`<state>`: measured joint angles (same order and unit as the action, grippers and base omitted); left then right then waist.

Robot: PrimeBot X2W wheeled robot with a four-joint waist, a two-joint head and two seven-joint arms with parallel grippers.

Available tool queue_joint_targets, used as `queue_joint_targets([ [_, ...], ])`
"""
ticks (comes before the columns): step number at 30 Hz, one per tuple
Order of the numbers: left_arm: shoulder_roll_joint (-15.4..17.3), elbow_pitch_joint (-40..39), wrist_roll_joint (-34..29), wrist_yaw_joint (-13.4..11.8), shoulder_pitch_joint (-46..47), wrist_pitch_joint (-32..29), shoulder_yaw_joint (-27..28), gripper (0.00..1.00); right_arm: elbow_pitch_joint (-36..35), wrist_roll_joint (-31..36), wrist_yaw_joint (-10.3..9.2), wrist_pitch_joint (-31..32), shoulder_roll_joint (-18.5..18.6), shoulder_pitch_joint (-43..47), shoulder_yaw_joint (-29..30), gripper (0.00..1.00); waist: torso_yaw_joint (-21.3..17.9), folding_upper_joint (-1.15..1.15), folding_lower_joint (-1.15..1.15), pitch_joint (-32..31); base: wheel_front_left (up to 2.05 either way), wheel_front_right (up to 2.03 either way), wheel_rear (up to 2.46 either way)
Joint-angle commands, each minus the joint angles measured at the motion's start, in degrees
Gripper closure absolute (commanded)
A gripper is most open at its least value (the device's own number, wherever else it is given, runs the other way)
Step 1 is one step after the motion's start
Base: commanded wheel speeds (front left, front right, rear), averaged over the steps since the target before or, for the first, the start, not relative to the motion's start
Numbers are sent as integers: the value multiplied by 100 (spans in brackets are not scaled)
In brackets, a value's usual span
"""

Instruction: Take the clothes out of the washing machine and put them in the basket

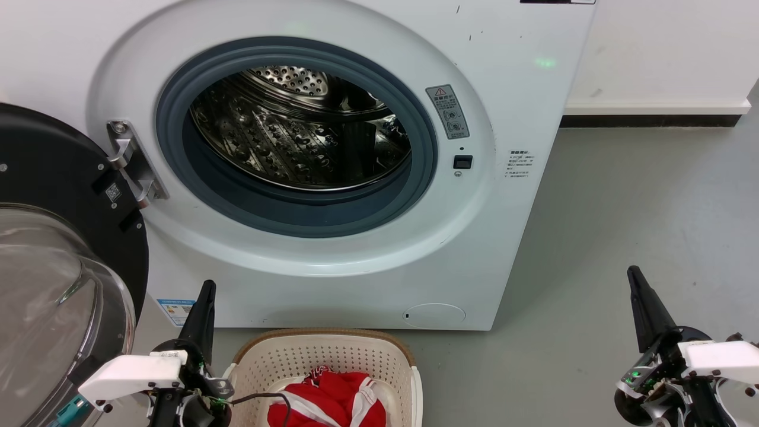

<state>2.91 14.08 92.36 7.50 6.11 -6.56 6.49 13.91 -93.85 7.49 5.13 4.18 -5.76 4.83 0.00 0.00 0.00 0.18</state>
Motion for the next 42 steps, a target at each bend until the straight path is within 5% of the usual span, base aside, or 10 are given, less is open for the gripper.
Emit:
queue_joint_targets([
  [1, -5, 4, 10, 14, 34, -17, 19, 100, 17, 13, 0, 31, -15, -66, 11, 100, 0, 0, 0, 0, 0, 0, 0],
  [42, -5, 3, 11, 14, 33, -16, 18, 100, 20, 72, 0, 85, -61, -70, 80, 100, 0, 0, 0, 0, 0, 0, 0],
])
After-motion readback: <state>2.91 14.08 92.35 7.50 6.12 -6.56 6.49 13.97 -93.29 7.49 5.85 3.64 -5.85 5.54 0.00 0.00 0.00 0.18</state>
